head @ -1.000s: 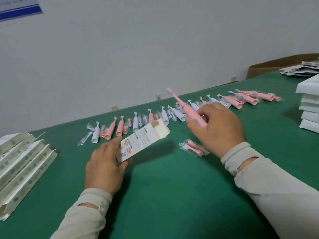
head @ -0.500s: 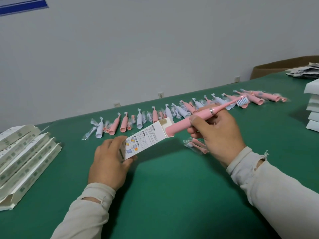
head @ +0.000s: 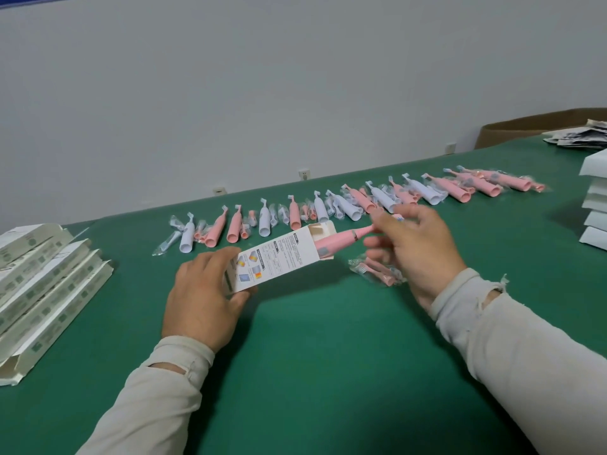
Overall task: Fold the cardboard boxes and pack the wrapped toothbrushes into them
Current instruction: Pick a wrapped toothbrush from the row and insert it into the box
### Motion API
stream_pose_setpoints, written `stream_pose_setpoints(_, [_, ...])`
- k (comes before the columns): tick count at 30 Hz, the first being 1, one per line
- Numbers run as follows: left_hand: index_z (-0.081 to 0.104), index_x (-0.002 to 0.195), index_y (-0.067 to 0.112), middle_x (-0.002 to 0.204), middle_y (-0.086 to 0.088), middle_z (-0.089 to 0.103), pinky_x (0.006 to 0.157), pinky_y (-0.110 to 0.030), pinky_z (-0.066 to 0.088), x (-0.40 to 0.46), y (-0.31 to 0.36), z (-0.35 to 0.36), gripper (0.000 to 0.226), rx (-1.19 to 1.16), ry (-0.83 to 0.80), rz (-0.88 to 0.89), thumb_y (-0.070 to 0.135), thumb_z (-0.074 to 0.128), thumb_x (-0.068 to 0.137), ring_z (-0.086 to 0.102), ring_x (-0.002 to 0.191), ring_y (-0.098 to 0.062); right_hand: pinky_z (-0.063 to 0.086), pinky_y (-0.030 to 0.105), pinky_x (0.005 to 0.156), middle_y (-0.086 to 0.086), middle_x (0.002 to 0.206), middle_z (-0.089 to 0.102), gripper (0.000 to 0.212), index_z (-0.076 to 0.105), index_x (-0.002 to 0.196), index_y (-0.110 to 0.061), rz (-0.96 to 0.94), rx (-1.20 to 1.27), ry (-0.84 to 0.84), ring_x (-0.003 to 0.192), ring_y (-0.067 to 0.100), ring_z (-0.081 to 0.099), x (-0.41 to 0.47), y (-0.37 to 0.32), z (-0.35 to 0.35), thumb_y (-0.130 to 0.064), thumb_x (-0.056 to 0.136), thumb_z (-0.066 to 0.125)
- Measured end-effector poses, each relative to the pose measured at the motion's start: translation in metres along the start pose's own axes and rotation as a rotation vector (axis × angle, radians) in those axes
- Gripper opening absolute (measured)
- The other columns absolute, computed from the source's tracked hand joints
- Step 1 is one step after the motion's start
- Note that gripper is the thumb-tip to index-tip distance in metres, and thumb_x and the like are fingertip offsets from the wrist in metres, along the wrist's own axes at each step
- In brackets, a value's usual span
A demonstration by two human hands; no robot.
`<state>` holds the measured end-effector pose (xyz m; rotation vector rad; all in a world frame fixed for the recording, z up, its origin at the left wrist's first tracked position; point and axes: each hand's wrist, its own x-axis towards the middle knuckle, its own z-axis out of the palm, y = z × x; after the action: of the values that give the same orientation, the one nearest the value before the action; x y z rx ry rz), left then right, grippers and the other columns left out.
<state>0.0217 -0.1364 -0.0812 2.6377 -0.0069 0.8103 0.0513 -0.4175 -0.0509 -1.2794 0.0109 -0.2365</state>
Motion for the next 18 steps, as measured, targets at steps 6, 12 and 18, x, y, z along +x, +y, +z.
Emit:
stream_pose_setpoints(6, [0.056, 0.130, 0.031, 0.127, 0.004, 0.058, 0.094, -0.043, 0.042, -0.001, 0.001, 0.001, 0.058, 0.000, -0.017, -0.011, 0.029, 0.081, 0.078, 0.044, 0.114, -0.026, 0.062, 0.030, 0.073, -0.003, 0.086, 0.077, 0.013, 0.069, 0.102, -0.017, -0.181, -0.245, -0.105, 0.085, 0.015, 0.075, 0.000, 0.001, -0.006, -0.008, 0.093, 0.065])
stream_pose_setpoints(12, [0.057, 0.130, 0.031, 0.127, 0.004, 0.059, 0.095, -0.039, 0.039, -0.003, 0.002, 0.002, 0.058, -0.037, -0.029, 0.041, 0.029, 0.081, 0.077, 0.045, 0.113, -0.025, 0.048, 0.007, 0.082, -0.024, 0.096, 0.069, 0.016, 0.069, 0.106, -0.034, -0.464, -0.733, -0.352, 0.090, -0.007, 0.064, -0.014, 0.014, 0.006, -0.028, 0.091, 0.069])
stream_pose_setpoints(18, [0.056, 0.129, 0.033, 0.125, 0.005, 0.059, 0.090, -0.035, 0.037, -0.003, 0.003, 0.003, 0.058, -0.040, -0.032, 0.056, 0.031, 0.081, 0.077, 0.046, 0.111, -0.022, 0.051, 0.020, 0.079, -0.016, 0.088, 0.067, 0.012, 0.074, 0.100, -0.033, -0.494, -0.781, -0.295, 0.081, 0.002, 0.062, -0.013, 0.012, 0.000, -0.027, 0.090, 0.069])
